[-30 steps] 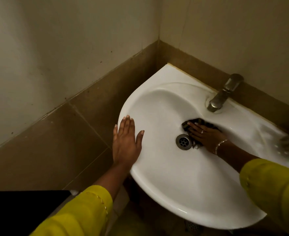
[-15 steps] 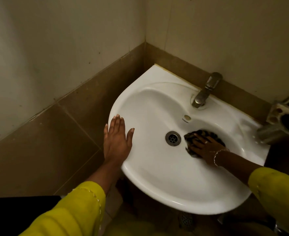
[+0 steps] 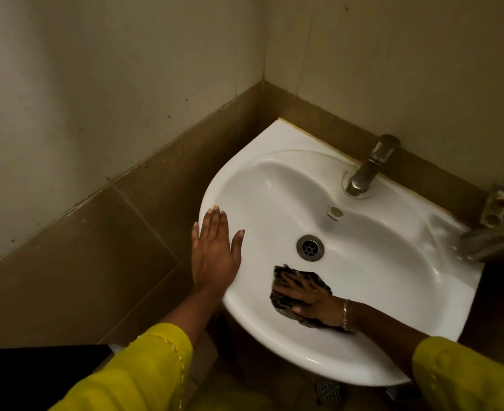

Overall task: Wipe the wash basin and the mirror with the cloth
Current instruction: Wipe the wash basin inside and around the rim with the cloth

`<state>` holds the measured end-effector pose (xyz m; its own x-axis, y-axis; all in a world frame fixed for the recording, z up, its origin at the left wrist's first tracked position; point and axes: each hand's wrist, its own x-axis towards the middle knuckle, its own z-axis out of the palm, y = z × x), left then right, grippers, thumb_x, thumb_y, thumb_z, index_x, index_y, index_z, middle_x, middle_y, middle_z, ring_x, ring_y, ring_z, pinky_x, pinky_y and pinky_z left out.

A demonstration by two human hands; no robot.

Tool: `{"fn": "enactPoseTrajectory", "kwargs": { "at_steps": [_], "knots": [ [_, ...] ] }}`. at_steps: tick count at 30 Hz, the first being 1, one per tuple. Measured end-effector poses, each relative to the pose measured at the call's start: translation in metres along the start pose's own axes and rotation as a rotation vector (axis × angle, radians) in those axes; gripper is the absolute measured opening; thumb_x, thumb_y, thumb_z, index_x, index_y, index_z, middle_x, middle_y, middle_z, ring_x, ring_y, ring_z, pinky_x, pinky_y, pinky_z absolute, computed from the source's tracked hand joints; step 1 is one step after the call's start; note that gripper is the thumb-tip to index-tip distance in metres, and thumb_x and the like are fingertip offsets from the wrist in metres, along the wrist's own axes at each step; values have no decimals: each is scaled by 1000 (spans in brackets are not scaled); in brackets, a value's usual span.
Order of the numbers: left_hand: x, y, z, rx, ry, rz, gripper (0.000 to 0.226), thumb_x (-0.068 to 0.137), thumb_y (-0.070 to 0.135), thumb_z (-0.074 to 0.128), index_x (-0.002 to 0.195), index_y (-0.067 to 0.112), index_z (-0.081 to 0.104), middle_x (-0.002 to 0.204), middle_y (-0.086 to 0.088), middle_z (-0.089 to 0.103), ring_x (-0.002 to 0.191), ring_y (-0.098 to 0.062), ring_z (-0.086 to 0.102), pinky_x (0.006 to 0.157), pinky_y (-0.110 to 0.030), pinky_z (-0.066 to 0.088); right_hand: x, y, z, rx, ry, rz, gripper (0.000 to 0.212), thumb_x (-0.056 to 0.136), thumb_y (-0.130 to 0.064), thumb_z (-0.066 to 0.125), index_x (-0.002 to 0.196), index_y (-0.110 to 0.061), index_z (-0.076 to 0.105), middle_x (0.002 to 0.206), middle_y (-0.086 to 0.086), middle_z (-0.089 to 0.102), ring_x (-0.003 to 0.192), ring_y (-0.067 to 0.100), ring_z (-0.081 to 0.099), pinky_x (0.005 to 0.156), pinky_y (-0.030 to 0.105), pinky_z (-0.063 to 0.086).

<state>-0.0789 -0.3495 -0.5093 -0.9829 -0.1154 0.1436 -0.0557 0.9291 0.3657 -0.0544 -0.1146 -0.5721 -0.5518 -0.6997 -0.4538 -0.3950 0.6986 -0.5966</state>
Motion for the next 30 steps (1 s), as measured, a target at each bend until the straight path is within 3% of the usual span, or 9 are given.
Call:
{"fn": "enactPoseTrajectory", "kwargs": {
  "at_steps": [5,8,11,13,16,19,23,27,30],
  "knots": [
    [0,1,-2,0,3,7,84,88,60,-1,138,4,36,148,-12,33,140,-22,25,114,-38,7,53,-19,-6,-30,240,-88,103,63,-85,-11,139,-16,-1,145,-7,-10,139,20,-17,107,21,-20],
    [-1,0,-1,17,-4,8,77,91,56,7,137,4,38,147,-13,35,139,-22,28,113,-36,6,77,-28,-20,-82,309,-65,94,67,-81,-14,136,-18,-6,145,-4,-13,139,23,-15,111,36,-10],
    [0,0,-1,29,-24,8,62,92,44,23,135,3,41,144,-15,40,136,-24,33,111,-31,2,98,-19,-32,-222,364,24,59,86,-51,12,139,-38,-8,151,-3,-1,142,30,-1,111,53,13],
    [1,0,-1,38,-27,6,62,94,46,22,133,2,44,142,-16,43,133,-26,38,110,-33,6,110,-16,-47,-345,401,32,80,82,-33,44,143,-41,-7,151,5,25,137,35,21,100,59,35],
    [1,1,-3,49,-38,1,71,94,51,7,134,3,42,143,-14,42,134,-24,36,110,-32,6,126,-3,-71,-404,380,46,110,48,-27,81,142,-26,25,138,13,48,124,43,44,89,61,40],
    [2,2,-3,51,-40,-1,71,95,50,7,134,4,43,142,-13,43,134,-24,36,110,-34,9,128,14,-97,-673,454,-13,67,66,-21,51,131,-24,37,132,9,55,122,39,48,103,52,33],
    [2,0,-3,50,-30,4,69,96,49,9,134,3,43,141,-13,45,133,-24,37,110,-33,8,116,37,-104,-874,562,128,57,76,-8,35,131,-19,41,125,6,61,121,34,51,113,38,7],
    [3,0,-4,36,-25,10,69,95,49,9,133,3,44,141,-14,45,133,-24,38,110,-33,8,103,31,-79,-778,682,288,54,78,-4,34,129,-16,47,116,8,66,118,34,53,110,39,9],
    [2,0,-3,35,-31,-1,66,95,48,14,134,3,43,142,-14,44,133,-23,37,110,-33,7,107,23,-54,-469,445,413,52,75,-19,46,126,-21,40,113,6,68,111,39,57,101,48,31]
  ]
}}
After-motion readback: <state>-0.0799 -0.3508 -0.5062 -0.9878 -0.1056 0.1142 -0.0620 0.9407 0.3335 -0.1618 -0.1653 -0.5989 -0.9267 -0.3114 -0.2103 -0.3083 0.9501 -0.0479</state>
